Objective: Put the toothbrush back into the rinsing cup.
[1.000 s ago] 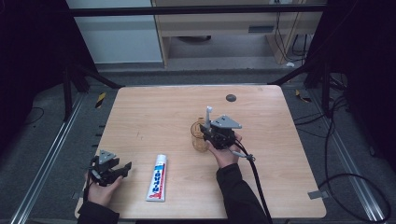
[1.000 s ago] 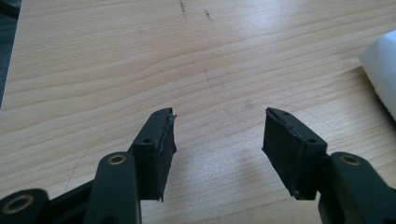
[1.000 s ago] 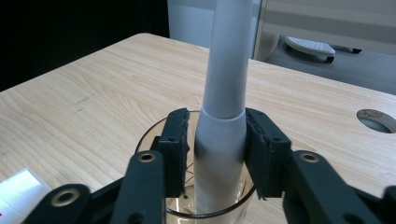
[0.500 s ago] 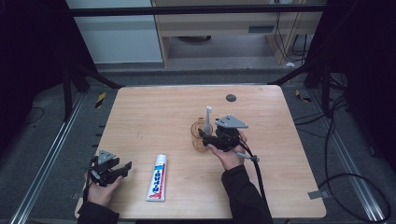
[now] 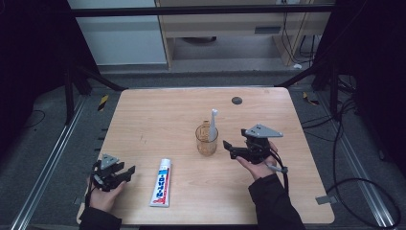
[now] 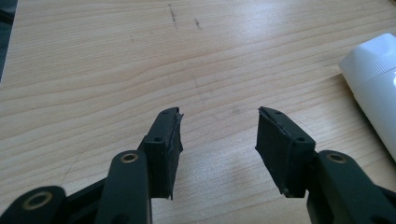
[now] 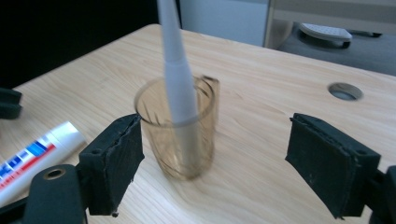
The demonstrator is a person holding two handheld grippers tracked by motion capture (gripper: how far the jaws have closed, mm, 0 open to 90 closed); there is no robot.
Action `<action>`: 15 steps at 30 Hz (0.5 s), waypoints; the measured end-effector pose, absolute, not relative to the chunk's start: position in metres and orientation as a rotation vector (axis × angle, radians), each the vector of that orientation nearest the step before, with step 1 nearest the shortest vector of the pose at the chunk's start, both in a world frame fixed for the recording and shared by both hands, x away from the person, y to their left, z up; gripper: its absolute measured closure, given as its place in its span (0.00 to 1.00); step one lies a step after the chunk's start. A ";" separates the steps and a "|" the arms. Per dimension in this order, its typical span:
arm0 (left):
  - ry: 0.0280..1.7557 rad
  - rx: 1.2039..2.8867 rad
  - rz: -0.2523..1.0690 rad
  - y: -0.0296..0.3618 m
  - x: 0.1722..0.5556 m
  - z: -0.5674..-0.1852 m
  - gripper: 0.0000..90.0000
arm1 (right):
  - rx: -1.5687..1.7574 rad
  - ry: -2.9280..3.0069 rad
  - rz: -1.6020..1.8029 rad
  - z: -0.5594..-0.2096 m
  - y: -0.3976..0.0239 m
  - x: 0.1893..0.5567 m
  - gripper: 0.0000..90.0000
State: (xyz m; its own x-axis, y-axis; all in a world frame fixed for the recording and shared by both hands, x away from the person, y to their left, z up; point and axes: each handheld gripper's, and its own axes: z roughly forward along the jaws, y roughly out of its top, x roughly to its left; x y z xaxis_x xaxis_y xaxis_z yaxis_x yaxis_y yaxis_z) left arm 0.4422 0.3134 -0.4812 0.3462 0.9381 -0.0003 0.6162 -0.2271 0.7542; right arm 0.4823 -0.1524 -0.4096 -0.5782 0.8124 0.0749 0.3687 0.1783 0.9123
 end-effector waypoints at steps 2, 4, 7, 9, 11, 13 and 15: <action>1.352 1.945 0.615 0.312 0.442 -0.481 0.56 | 1.129 2.029 1.359 -0.416 -0.162 0.480 0.20; 1.350 1.947 0.616 0.312 0.441 -0.480 0.57 | 1.146 2.030 1.336 -0.422 -0.170 0.479 0.20; 1.348 1.945 0.614 0.312 0.441 -0.479 0.58 | 1.168 2.033 1.308 -0.429 -0.181 0.476 0.20; 1.346 1.943 0.608 0.311 0.441 -0.479 0.59 | 1.180 2.042 1.279 -0.435 -0.190 0.474 0.22; 1.341 1.946 0.602 0.310 0.440 -0.478 0.60 | 1.182 2.046 1.261 -0.438 -0.195 0.471 0.22; 1.336 1.941 0.600 0.309 0.439 -0.478 0.60 | 1.182 2.053 1.249 -0.440 -0.197 0.470 0.23; 1.331 1.941 0.597 0.308 0.439 -0.478 0.61 | 1.191 2.055 1.239 -0.443 -0.200 0.468 0.23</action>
